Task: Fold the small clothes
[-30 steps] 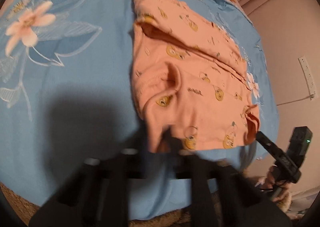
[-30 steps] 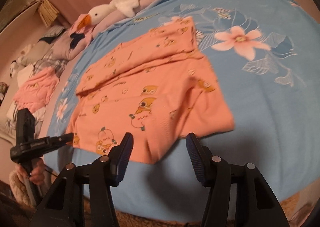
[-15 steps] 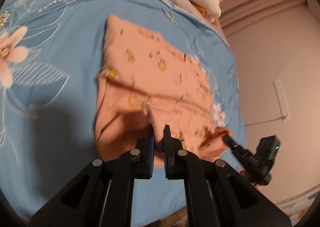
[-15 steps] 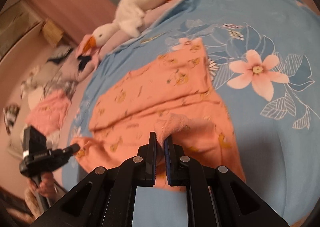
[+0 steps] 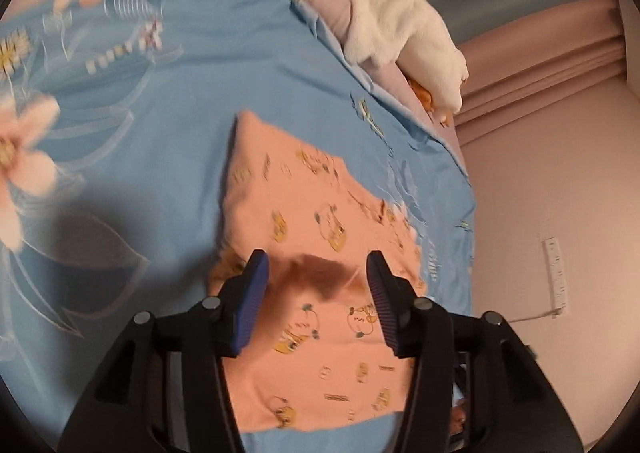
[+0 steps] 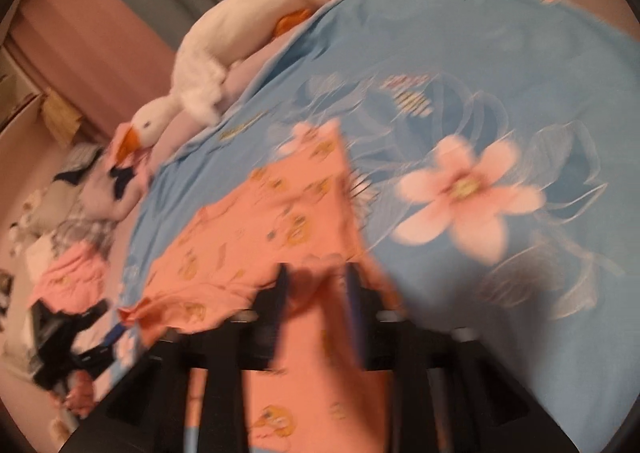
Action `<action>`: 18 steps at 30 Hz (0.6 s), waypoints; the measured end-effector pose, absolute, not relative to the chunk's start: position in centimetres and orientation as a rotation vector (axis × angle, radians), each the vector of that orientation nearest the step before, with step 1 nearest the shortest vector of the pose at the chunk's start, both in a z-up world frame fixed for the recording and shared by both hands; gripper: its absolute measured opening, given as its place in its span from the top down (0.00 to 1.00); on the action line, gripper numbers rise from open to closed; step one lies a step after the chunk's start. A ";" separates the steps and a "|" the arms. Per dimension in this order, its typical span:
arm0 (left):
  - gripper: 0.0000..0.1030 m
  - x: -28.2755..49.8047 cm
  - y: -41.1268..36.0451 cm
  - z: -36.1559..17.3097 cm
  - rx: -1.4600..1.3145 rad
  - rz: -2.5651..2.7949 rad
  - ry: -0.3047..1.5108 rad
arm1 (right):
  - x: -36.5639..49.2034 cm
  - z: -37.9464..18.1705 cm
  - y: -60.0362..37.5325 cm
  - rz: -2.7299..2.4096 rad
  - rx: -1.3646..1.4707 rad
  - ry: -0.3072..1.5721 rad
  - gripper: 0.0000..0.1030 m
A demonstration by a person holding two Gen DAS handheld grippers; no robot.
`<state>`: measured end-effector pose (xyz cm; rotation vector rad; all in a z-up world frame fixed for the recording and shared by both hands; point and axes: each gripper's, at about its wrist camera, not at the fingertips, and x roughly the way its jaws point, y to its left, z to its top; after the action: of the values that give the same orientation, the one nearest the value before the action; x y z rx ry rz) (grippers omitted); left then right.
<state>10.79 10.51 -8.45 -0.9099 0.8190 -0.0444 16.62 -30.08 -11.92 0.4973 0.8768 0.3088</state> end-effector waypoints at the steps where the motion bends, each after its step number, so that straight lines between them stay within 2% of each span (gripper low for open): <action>1: 0.51 10.6 10.6 -8.3 -0.892 -0.035 0.815 | 16.5 -11.8 -30.5 0.292 0.494 0.862 0.42; 5: 0.51 10.2 10.0 -8.3 -0.789 -0.023 0.840 | 16.1 -11.1 -32.5 0.269 0.478 0.822 0.42; 15: 0.53 12.7 6.1 -11.4 -0.589 -0.081 0.949 | 15.7 -13.8 -31.7 0.372 0.462 0.936 0.42; 16: 0.57 12.9 5.9 -11.9 -0.575 -0.081 0.968 | 15.6 -14.0 -31.3 0.381 0.451 0.946 0.42; 17: 0.78 13.1 5.8 -12.2 -0.562 -0.071 0.984 | 15.5 -14.2 -30.7 0.395 0.439 0.958 0.42; 18: 0.91 13.4 5.6 -12.8 -0.534 -0.051 1.012 | 15.4 -14.3 -30.4 0.405 0.433 0.962 0.42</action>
<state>13.39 5.60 -12.79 -0.5344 1.0119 -0.0511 15.40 -30.43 -14.32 0.4329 0.9619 0.4055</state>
